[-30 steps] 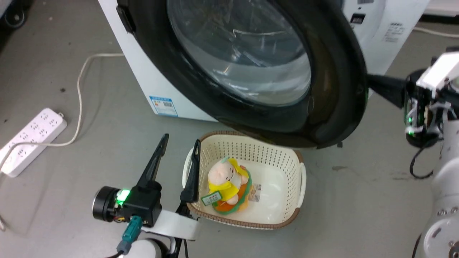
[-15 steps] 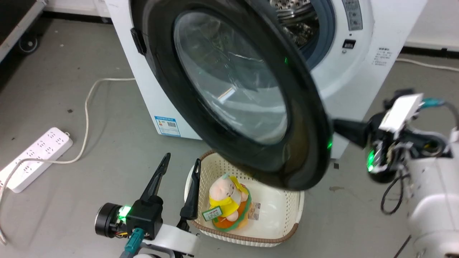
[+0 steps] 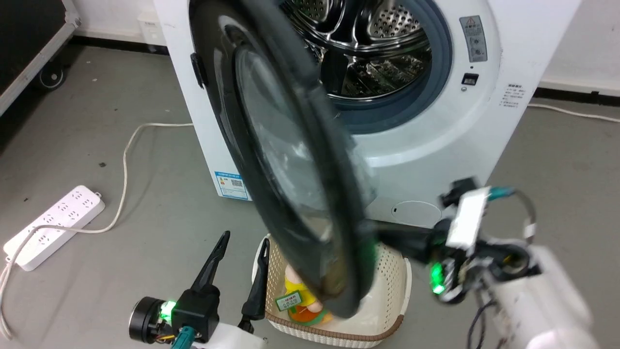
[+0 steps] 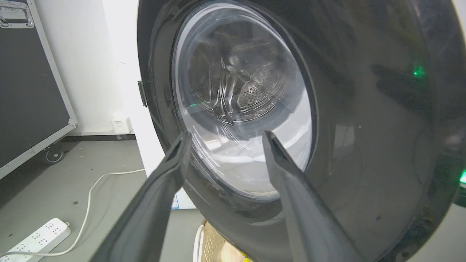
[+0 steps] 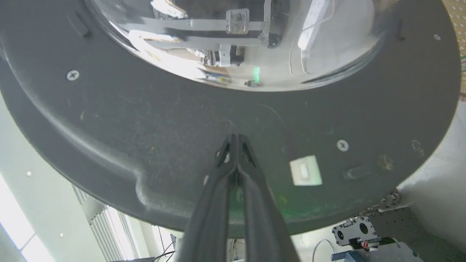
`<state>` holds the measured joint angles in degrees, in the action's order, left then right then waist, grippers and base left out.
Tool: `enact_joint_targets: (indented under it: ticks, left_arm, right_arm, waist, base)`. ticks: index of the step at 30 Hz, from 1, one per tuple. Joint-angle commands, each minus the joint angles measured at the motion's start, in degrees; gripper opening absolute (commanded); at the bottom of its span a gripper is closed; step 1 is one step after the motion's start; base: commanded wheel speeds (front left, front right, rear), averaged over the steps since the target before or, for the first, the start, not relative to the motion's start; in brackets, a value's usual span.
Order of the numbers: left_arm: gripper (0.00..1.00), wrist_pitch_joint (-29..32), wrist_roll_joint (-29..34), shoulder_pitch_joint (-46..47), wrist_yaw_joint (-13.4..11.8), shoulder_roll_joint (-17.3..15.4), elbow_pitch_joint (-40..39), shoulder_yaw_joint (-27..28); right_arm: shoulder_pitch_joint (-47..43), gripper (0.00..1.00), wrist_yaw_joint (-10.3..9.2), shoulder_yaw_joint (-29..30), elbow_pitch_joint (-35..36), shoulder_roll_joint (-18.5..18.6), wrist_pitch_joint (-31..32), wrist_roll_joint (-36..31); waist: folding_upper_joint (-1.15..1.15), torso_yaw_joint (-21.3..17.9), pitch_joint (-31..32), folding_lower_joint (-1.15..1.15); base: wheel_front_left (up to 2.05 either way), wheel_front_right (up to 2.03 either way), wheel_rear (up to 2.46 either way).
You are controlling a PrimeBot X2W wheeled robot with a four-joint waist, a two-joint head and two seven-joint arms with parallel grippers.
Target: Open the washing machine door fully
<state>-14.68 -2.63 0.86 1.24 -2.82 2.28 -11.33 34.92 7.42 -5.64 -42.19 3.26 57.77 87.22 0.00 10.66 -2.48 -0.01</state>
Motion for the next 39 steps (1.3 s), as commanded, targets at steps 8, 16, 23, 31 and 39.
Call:
enact_joint_targets:
  ticks: [8,16,23,31,39]
  left_arm:
    - [1.00,-0.32,0.07,-1.81,0.37,-0.18,0.56,0.82]
    - [1.00,-0.32,-0.32,-1.97,0.07,-0.17,0.14,2.03]
    - [1.00,-0.32,-1.01,-2.10,-0.07,-0.14,-0.23,3.33]
    - [1.00,-0.32,-2.01,-2.75,0.15,-0.13,-1.33,6.00]
    - [1.00,-0.32,-3.26,-4.26,2.28,-0.10,-0.63,7.73]
  right_arm:
    - [-6.92,0.00,0.07,-12.04,7.76,-0.38,-6.83,6.55]
    - [-7.77,1.00,0.07,-10.90,12.20,2.47,-17.88,2.10]
    - [-12.33,1.00,0.07,-9.78,25.85,11.96,-40.40,-18.68]
    - [-22.11,1.00,0.07,-7.02,34.29,20.23,-65.91,-47.89]
    - [-36.80,1.00,0.07,4.33,39.58,8.40,-72.60,-70.20]
  waist:
    - [0.00,-0.02,0.98,0.01]
    - [0.00,-1.44,1.81,0.01]
    - [0.00,-3.17,2.76,0.01]
    - [0.00,-5.76,2.59,0.01]
    - [0.00,-8.32,2.86,0.01]
  base:
    - [0.00,0.00,0.00]
    - [0.00,0.00,0.00]
    - [0.00,0.00,0.00]
    - [0.00,0.00,0.00]
    - [0.00,0.00,0.00]
